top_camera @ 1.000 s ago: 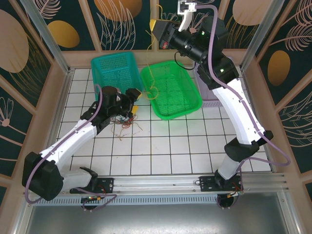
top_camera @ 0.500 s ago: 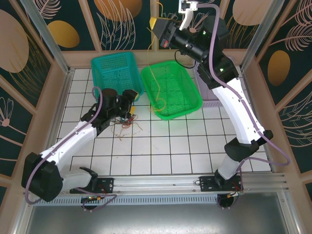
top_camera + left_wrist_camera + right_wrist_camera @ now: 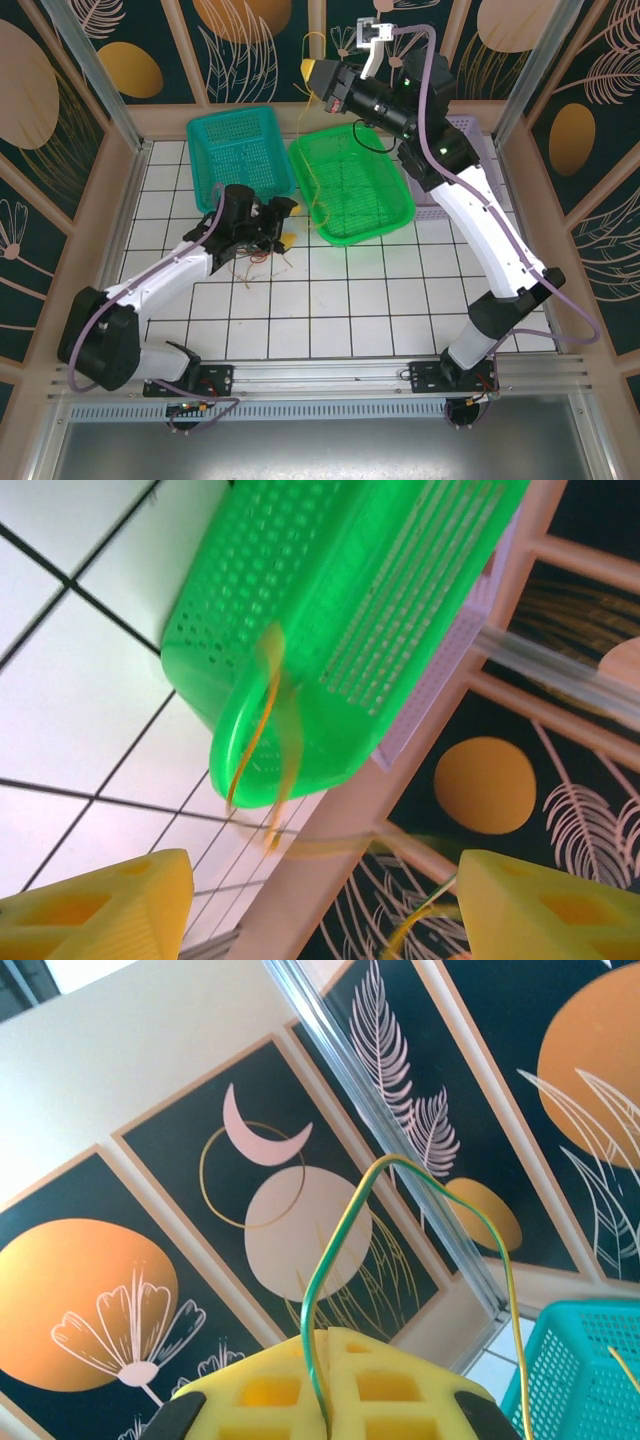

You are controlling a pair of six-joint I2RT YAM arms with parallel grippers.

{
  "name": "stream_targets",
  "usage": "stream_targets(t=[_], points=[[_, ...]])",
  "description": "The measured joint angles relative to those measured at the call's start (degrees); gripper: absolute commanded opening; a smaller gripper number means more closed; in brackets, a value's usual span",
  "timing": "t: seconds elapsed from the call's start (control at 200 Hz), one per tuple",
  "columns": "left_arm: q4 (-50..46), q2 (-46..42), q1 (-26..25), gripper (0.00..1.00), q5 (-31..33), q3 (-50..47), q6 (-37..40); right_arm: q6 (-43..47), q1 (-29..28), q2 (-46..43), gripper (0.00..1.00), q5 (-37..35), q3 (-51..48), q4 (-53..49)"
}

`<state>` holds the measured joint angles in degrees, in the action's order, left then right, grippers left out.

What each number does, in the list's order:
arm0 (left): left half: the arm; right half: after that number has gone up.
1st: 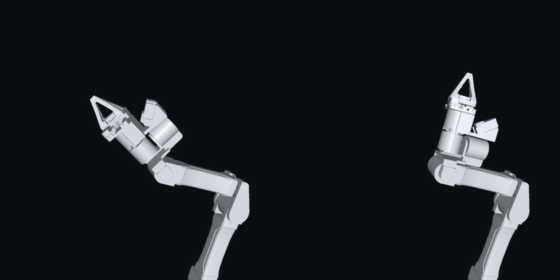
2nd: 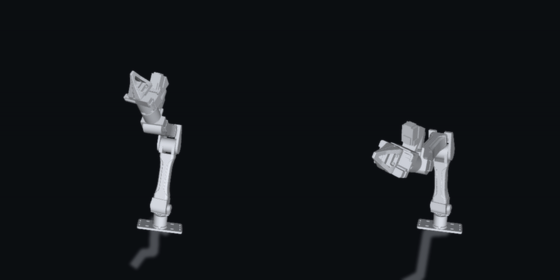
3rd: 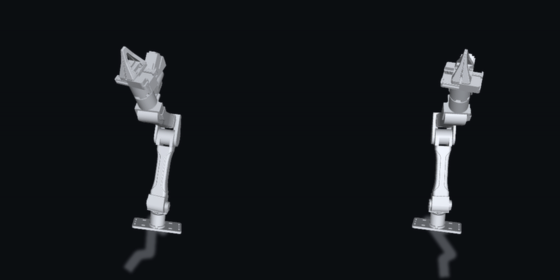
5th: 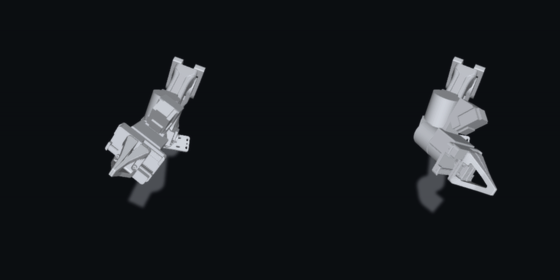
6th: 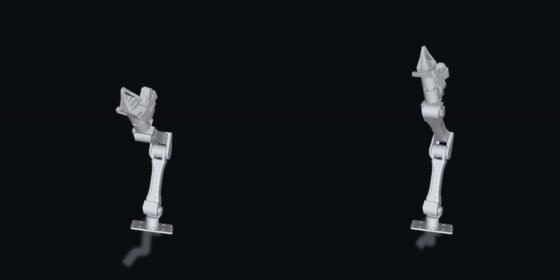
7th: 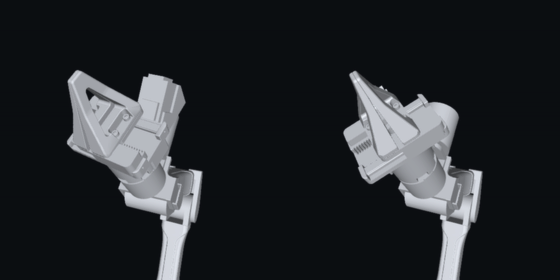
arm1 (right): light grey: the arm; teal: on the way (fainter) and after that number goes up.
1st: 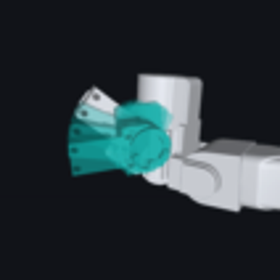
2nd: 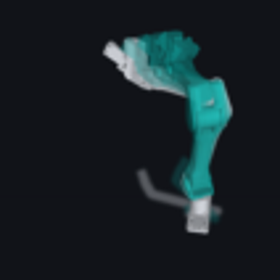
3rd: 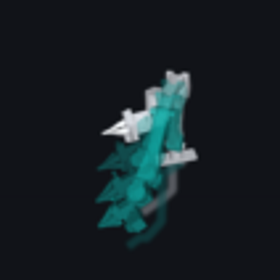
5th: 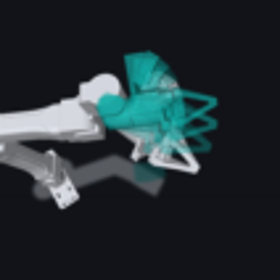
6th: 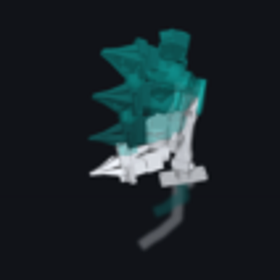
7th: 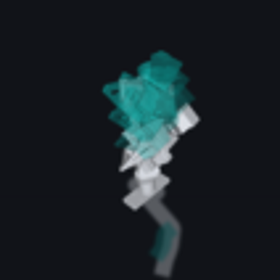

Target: Untangle the cables

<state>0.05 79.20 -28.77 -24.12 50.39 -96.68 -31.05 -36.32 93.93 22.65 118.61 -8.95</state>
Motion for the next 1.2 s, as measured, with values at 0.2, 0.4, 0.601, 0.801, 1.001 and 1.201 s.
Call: stream_targets(t=[0.2,0.4,0.601,0.801,1.001,1.201], points=[[-3.15,2.51,-0.59,0.64,-0.76,1.42,2.49,-0.9,0.0,-0.02,0.0,0.26,0.94,1.07],[-4.39,4.66,-0.48,0.62,1.68,3.26,3.72,-1.05,0.0,-0.02,0.0,0.85,2.14,1.46],[-5.25,-0.07,-0.48,0.55,6.73,5.9,4.5,-0.87,0.0,-0.31,0.0,0.85,1.29,1.51],[-4.59,-7.8,-0.48,0.58,8.83,4.61,3.23,-0.9,-0.02,-1.64,0.0,0.83,-2.45,1.49],[-8.04,-6.25,-0.48,0.78,9.16,4.17,1.97,-1.18,-0.2,-1.77,0.0,1.38,-2.73,1.57],[-9.46,-3.41,-0.48,0.8,8.74,1.99,0.5,-2.19,-1.46,-2.75,0.0,1.92,-3.28,2.29]])
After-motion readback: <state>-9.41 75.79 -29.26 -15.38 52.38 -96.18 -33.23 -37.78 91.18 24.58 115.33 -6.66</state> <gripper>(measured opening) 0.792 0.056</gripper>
